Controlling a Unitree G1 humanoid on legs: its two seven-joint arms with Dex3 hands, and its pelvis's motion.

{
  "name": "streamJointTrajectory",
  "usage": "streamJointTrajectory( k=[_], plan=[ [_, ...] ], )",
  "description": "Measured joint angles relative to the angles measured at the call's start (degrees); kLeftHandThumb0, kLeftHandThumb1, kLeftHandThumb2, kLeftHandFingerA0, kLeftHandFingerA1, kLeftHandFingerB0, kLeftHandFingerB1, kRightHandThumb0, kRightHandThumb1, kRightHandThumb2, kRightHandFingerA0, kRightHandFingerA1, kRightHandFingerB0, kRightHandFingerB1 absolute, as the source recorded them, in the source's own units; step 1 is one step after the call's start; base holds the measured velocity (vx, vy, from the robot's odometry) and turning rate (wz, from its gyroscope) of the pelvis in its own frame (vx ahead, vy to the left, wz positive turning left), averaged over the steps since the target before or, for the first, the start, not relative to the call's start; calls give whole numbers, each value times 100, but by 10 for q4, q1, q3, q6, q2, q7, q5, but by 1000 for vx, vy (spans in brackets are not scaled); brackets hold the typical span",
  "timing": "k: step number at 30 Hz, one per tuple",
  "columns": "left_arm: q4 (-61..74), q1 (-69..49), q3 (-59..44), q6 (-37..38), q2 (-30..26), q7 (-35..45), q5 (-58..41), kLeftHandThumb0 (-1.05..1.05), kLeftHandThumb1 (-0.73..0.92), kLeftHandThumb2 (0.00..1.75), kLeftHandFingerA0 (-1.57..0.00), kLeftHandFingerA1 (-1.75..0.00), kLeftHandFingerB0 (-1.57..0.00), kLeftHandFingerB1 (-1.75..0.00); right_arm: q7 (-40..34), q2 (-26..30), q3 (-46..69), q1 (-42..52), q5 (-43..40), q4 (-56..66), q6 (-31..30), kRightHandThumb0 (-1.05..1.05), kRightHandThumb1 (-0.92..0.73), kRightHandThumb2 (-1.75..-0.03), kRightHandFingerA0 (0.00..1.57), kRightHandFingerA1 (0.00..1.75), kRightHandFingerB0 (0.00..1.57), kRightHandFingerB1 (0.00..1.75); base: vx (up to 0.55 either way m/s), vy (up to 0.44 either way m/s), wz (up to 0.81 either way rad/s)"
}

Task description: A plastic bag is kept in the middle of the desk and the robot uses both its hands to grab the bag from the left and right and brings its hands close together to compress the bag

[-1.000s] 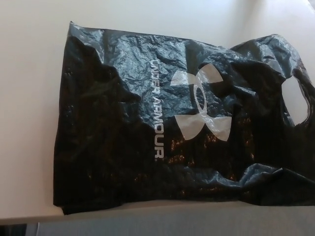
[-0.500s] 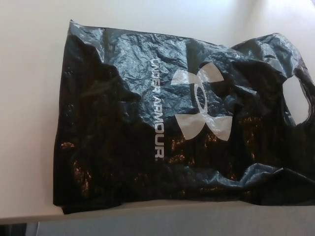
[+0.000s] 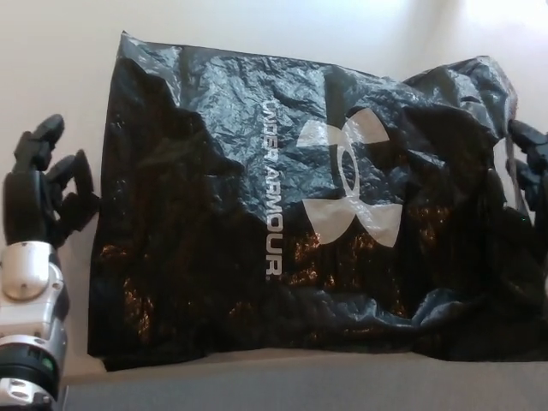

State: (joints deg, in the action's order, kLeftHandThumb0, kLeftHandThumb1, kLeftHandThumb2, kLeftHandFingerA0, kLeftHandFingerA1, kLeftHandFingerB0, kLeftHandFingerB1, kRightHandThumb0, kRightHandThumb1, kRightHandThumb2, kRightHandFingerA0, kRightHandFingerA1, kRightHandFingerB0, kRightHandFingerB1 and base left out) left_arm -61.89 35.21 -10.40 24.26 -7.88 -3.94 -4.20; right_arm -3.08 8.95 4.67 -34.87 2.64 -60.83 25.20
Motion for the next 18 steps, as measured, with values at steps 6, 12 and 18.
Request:
streamJointTrajectory(
  k=[6, 12, 18],
  plan=[
    [-4, 2, 16, 0, 48, -4, 5, -65, 81, 117, -8, -49, -3, -36, -12, -38, -25, -7, 13, 2, 0, -87, -78, -110, 6, 44, 4, 39, 0, 0, 0],
    [-4, 4, 35, 0, 90, -8, 11, -68, 84, 117, -13, -51, -2, -35, -20, -68, -48, -7, 24, 7, 1, -73, -74, -111, 5, 46, 2, 39, 0, 0, 0],
    [-4, 8, 51, 0, 126, -19, 15, -65, 84, 119, -7, -49, -3, -33, -21, -92, -63, -7, 30, 11, 1, -70, -75, -114, 1, 37, 2, 32, 0, 0, 0]
  ],
)
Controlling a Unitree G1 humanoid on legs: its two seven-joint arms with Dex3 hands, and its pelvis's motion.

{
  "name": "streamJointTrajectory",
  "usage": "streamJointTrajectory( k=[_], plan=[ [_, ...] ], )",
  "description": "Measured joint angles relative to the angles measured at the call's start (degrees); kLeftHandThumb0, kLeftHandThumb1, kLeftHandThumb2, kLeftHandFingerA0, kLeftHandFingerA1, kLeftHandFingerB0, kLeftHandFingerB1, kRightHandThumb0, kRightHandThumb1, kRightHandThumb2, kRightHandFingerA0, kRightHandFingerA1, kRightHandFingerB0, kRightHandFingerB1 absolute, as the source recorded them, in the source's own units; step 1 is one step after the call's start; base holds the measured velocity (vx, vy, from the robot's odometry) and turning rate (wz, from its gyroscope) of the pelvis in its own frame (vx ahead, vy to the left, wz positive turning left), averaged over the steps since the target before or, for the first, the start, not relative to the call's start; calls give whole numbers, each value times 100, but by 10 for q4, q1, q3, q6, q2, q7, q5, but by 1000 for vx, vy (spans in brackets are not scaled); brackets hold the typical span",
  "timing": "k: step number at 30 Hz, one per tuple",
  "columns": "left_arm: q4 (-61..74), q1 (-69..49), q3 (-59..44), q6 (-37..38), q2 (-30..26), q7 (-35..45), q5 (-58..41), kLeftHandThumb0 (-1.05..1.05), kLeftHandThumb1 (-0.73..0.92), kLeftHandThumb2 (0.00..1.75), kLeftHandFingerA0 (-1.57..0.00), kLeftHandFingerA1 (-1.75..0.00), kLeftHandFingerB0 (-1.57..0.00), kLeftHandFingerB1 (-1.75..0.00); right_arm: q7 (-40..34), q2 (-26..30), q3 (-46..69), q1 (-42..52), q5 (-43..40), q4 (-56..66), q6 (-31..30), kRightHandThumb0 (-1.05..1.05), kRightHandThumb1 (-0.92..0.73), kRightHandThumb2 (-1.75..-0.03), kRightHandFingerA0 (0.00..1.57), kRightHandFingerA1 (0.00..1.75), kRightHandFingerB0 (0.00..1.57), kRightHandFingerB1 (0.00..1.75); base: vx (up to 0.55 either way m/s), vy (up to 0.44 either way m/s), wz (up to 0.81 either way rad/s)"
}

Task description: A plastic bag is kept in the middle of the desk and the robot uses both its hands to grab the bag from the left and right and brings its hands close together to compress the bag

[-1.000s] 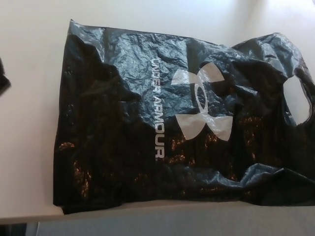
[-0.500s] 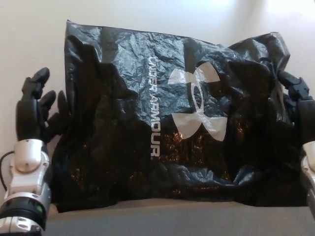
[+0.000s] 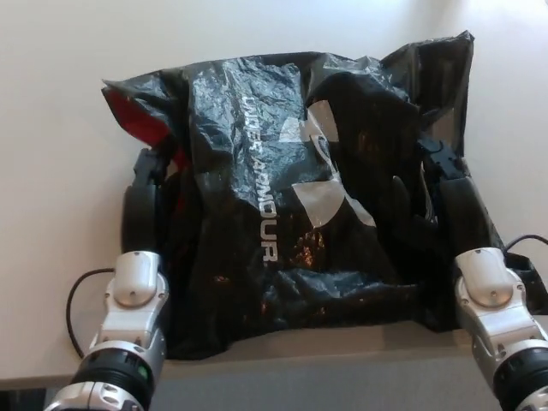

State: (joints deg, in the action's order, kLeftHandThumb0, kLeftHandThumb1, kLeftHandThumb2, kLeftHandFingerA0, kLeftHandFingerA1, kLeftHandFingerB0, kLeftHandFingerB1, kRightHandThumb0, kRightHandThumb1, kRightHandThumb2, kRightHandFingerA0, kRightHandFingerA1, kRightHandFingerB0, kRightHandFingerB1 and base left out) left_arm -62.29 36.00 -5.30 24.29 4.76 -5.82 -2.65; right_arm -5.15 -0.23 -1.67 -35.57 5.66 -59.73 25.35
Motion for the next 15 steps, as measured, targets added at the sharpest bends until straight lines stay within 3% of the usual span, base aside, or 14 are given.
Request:
streamJointTrajectory(
  k=[1, 2, 7, 8, 15],
  plan=[
    [0, 1, 3, 0, 9, -2, 1, -65, 92, 85, -10, -40, -5, -24, 1, -6, -3, 1, 1, 1, 1, -71, -74, -115, 0, 36, 2, 31, 0, 0, 0],
    [1, 1, 4, 0, 17, -4, 1, -68, 86, 119, -2, -44, -8, -28, 1, -11, -6, 2, 2, 3, 2, -82, -79, -114, 4, 31, 8, 25, 0, 0, 0],
    [6, 3, 10, 0, 43, -7, 1, -73, 91, 122, -1, -37, -9, -23, 4, -30, -20, 11, 7, 19, 9, -84, -80, -116, 3, 28, 9, 22, 0, 0, 0],
    [9, 4, 12, 0, 47, -6, 1, -63, 86, 121, -1, -41, -3, -29, 5, -33, -23, 12, 8, 22, 10, -88, -83, -117, 2, 23, 9, 18, 0, 0, 0],
    [31, 6, 29, 0, 53, -6, 5, -64, 86, 122, -2, -40, -2, -28, 11, -46, -39, 12, 12, 64, 17, -87, -82, -116, 0, 24, 11, 20, 0, 0, 0]
  ],
)
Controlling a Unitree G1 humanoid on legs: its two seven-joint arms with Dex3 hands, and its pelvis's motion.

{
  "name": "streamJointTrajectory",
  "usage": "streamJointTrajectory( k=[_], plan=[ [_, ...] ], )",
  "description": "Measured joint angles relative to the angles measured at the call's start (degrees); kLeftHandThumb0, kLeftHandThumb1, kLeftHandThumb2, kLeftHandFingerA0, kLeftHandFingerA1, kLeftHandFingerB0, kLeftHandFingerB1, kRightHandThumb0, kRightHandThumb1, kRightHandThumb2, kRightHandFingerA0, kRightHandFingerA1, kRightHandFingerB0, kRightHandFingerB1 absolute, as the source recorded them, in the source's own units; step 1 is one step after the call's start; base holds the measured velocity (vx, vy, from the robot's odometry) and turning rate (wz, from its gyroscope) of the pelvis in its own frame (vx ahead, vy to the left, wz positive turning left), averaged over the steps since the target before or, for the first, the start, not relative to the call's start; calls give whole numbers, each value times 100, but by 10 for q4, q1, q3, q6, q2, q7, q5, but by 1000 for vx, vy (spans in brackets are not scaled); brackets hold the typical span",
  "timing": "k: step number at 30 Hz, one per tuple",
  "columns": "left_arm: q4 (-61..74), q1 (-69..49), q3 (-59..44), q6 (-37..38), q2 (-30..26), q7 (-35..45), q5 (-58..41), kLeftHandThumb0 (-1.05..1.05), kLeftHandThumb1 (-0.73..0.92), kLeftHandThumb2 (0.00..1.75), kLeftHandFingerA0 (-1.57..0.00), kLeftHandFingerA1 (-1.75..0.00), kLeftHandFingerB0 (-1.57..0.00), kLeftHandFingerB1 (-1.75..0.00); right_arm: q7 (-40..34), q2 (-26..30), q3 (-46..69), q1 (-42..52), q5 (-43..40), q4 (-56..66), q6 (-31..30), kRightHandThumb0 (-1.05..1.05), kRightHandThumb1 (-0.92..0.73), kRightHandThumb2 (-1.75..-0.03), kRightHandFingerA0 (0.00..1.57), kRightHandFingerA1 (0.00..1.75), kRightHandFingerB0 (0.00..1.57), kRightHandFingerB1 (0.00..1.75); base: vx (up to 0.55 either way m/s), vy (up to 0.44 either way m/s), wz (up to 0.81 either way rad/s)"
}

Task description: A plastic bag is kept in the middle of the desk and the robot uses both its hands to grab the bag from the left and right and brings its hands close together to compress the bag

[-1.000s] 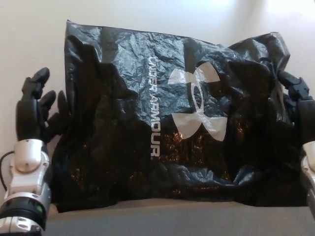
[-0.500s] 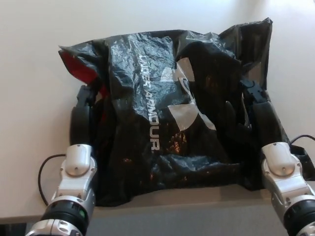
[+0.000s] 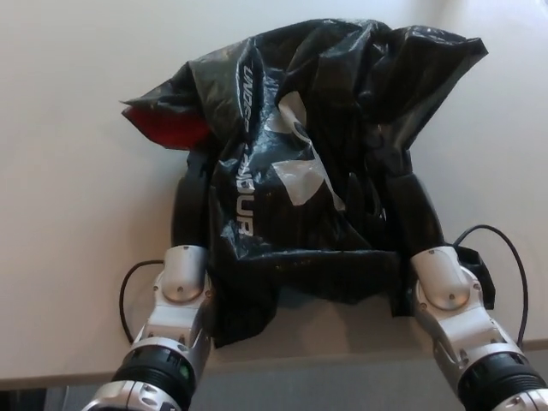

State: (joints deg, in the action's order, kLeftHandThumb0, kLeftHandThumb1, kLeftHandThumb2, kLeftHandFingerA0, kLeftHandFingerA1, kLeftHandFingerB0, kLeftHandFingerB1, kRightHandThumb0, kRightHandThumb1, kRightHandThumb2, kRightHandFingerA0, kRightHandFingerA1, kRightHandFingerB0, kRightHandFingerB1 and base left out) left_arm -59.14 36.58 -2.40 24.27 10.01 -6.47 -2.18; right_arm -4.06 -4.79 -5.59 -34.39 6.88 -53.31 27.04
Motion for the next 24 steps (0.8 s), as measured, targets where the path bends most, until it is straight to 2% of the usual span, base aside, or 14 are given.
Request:
streamJointTrajectory(
  k=[4, 8, 9, 11, 12, 13, 15, 16, 17, 18, 20, 21, 23, 24],
  plan=[
    [4, 0, 10, 0, -6, -1, 6, -68, 90, 122, -2, -44, -8, -26, 6, -2, 0, 1, -2, 17, 4, -79, -76, -113, 0, 30, 8, 26, 0, 0, 0],
    [4, -1, 12, 0, -7, -2, 10, -67, 89, 122, -3, -41, -7, -26, 12, -6, 2, 7, -5, 33, 13, -84, -79, -114, 0, 32, 12, 26, 0, 0, 0],
    [4, -2, 12, 0, -7, -2, 10, -62, 88, 122, -2, -42, -2, -28, 13, -8, 2, 8, -6, 38, 16, -80, -83, -78, 7, 29, 10, 23, 0, 0, 0],
    [2, -4, 13, 0, -6, -3, 11, -66, 90, 122, -2, -41, -8, -26, 17, -13, 4, 10, -8, 45, 23, -80, -82, -78, 7, 29, 11, 23, 0, 0, 0],
    [1, -5, 12, -1, -5, -3, 11, -66, 92, 95, -6, -33, -6, -21, 20, -15, 5, 11, -10, 47, 26, -77, -92, -72, 8, 29, 10, 24, 0, 0, 0],
    [0, -5, 12, -1, -5, -3, 11, -65, 91, 121, 0, -40, -11, -31, 21, -16, 6, 11, -11, 48, 28, -74, -92, -72, 9, 30, 11, 24, 0, 0, 0],
    [-2, -5, 11, -1, -3, -4, 11, -64, 90, 121, -2, -40, -9, -32, 25, -18, 7, 11, -14, 50, 32, -75, -92, -72, 9, 30, 11, 24, 0, 0, 0],
    [-3, -6, 12, -1, -2, -6, 11, -66, 91, 122, 0, -38, -9, -28, 28, -19, 8, 11, -15, 50, 34, -82, -82, -79, 8, 30, 11, 23, 0, 0, 0],
    [-3, -6, 12, -1, -2, -6, 11, -69, 91, 121, -1, -41, -10, -26, 28, -19, 9, 11, -15, 50, 34, -79, -92, -71, 9, 27, 11, 23, 0, 0, 0],
    [-1, -7, 12, -2, -2, -6, 12, -63, 87, 121, -1, -44, -4, -29, 31, -19, 11, 11, -17, 53, 35, -80, -92, -71, 9, 29, 11, 24, 0, 0, 0],
    [6, -8, 12, -4, -7, -6, 12, -66, 84, 120, -3, -44, -5, -32, 36, -17, 16, 11, -20, 57, 34, -81, -92, -69, 10, 30, 11, 24, 0, 0, 0],
    [12, -9, 11, -7, -10, -5, 12, -72, 92, 85, -9, -36, -8, -24, 38, -14, 20, 11, -21, 61, 32, -83, -72, -110, 2, 40, 11, 32, 0, 0, 0],
    [36, -9, 9, -15, -26, 1, 12, -73, 92, 83, -9, -37, -9, -24, 46, 0, 34, 7, -28, 77, 23, -82, -71, -109, 2, 40, 11, 32, 0, 0, 0],
    [46, -9, 6, -18, -37, 4, 11, -70, 82, 119, -6, -48, -1, -38, 48, 8, 42, 6, -30, 83, 19, -80, -90, -69, 11, 30, 12, 23, 0, 0, 0]
  ],
)
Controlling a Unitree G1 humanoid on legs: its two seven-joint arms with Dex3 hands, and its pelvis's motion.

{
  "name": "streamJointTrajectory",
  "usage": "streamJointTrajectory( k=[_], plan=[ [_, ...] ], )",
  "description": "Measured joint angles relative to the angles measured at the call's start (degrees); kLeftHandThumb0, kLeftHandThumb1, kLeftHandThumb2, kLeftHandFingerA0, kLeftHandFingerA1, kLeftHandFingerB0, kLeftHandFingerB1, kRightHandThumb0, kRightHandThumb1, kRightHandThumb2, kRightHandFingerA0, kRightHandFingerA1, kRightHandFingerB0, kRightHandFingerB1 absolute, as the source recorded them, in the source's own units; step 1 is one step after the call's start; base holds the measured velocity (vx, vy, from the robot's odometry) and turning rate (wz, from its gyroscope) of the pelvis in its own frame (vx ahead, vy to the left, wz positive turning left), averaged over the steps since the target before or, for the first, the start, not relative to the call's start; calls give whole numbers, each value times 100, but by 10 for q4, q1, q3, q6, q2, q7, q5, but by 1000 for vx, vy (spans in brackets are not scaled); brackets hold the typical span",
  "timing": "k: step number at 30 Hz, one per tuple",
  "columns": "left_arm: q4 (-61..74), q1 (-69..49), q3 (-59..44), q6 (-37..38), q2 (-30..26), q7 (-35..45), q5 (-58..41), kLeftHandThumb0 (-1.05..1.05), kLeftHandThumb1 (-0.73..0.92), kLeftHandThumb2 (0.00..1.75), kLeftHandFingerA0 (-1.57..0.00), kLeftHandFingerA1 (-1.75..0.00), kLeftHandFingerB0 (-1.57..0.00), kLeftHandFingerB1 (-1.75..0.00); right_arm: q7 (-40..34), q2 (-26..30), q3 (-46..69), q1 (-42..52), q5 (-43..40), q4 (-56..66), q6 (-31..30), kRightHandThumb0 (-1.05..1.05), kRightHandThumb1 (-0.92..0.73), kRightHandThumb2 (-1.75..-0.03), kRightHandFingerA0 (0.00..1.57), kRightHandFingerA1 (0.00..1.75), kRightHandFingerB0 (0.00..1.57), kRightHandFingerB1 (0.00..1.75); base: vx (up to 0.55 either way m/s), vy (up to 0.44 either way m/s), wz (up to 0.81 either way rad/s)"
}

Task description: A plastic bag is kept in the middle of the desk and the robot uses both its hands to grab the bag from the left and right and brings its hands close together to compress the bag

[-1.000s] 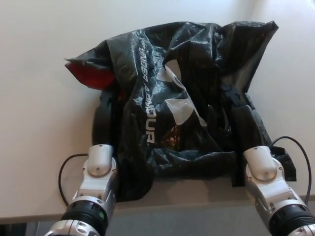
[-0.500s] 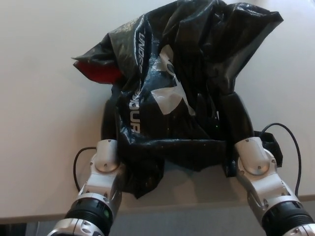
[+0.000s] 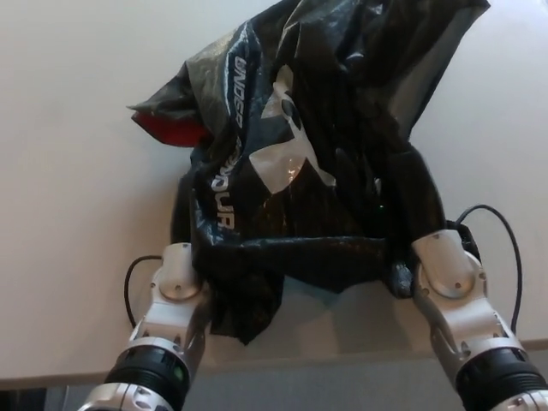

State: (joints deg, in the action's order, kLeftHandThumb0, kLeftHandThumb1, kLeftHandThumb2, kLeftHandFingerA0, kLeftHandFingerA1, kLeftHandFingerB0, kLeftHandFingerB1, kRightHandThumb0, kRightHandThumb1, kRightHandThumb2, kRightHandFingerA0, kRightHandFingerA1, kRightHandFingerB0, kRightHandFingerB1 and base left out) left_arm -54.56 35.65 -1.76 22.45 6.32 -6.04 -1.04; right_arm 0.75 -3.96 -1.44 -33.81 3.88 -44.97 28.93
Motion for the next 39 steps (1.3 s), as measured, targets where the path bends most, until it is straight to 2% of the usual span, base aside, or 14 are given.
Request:
streamJointTrajectory(
  k=[2, 4, 6, 7, 13, 14, 16, 19, 20, 22, 23, 35, 36, 39],
  plan=[
    [30, -1, -7, -6, -27, 9, -1, -78, 92, 80, -15, -35, -10, -27, 7, 22, 15, -4, -5, 13, -9, -77, -73, -108, 5, 39, 7, 31, 0, 0, 0],
    [80, -8, -18, -13, -65, 19, -3, -75, 83, 115, -7, -45, -5, -35, 12, 54, 30, -7, -9, 32, -13, -87, -91, -126, 0, 12, 0, 10, 0, 0, 0],
    [136, -19, -32, -20, -105, 28, -4, -79, 92, 82, -13, -37, -9, -25, 16, 82, 42, -7, -11, 44, -15, -78, -74, -110, 2, 39, 10, 33, 0, 0, 0],
    [160, -26, -38, -22, -121, 32, -4, -76, 82, 120, -15, -51, 0, -30, 18, 94, 47, -7, -12, 49, -15, -78, -86, -73, 8, 31, 12, 25, 0, 0, 0],
    [287, -78, -87, -33, -212, 59, -19, -72, 81, 119, -4, -46, 0, -30, 29, 175, 83, 5, -16, 85, -12, -84, -75, -112, 0, 31, 14, 28, 0, 0, 0],
    [307, -88, -97, -34, -225, 64, -22, -72, 81, 120, -5, -46, 0, -30, 31, 186, 90, 11, -18, 96, -12, -80, -92, -69, 5, 28, 7, 25, 0, 0, 0],
    [364, -123, -127, -37, -255, 74, -33, -80, 92, 81, -11, -36, -8, -25, 37, 215, 108, 34, -22, 128, -10, -77, -90, -69, 2, 28, 9, 25, 0, 0, 0],
    [435, -176, -163, -38, -275, 85, -48, -35, 54, 113, 0, -49, 0, -50, 46, 242, 130, 76, -31, 178, -7, -76, -88, -68, 7, 27, 9, 24, 0, 0, 0],
    [456, -195, -174, -37, -278, 88, -52, -75, 74, 107, -18, -47, -8, -41, 49, 249, 135, 91, -34, 194, -4, -78, -69, -105, 5, 34, 7, 29, 0, 0, 0],
    [498, -237, -193, -36, -277, 92, -61, -75, 92, 70, -23, -34, -17, -27, 55, 258, 147, 130, -41, 226, 2, -75, -87, -68, 7, 27, 9, 23, 0, 0, 0],
    [517, -258, -201, -36, -277, 94, -64, -72, 92, 70, -24, -35, -18, -27, 58, 261, 153, 151, -44, 242, 5, -70, -66, -105, 0, 34, 5, 30, 0, 0, 0],
    [678, -574, -194, 8, -159, 137, -122, -67, 85, 65, -23, -33, -17, -28, 100, 257, 161, 504, -89, 404, 74, -83, -80, -110, 0, 13, 0, 9, 0, 0, 0],
    [684, -593, -189, 13, -149, 142, -129, -35, 56, 111, -1, -48, 0, -48, 103, 257, 157, 526, -92, 413, 81, -84, -80, -110, 0, 13, 0, 10, 0, 0, 0],
    [687, -652, -170, 38, -122, 163, -145, -35, 56, 112, -1, -48, 0, -48, 114, 254, 146, 596, -99, 431, 107, -77, -74, -106, 0, 25, 0, 18, 0, 0, 0]
  ],
)
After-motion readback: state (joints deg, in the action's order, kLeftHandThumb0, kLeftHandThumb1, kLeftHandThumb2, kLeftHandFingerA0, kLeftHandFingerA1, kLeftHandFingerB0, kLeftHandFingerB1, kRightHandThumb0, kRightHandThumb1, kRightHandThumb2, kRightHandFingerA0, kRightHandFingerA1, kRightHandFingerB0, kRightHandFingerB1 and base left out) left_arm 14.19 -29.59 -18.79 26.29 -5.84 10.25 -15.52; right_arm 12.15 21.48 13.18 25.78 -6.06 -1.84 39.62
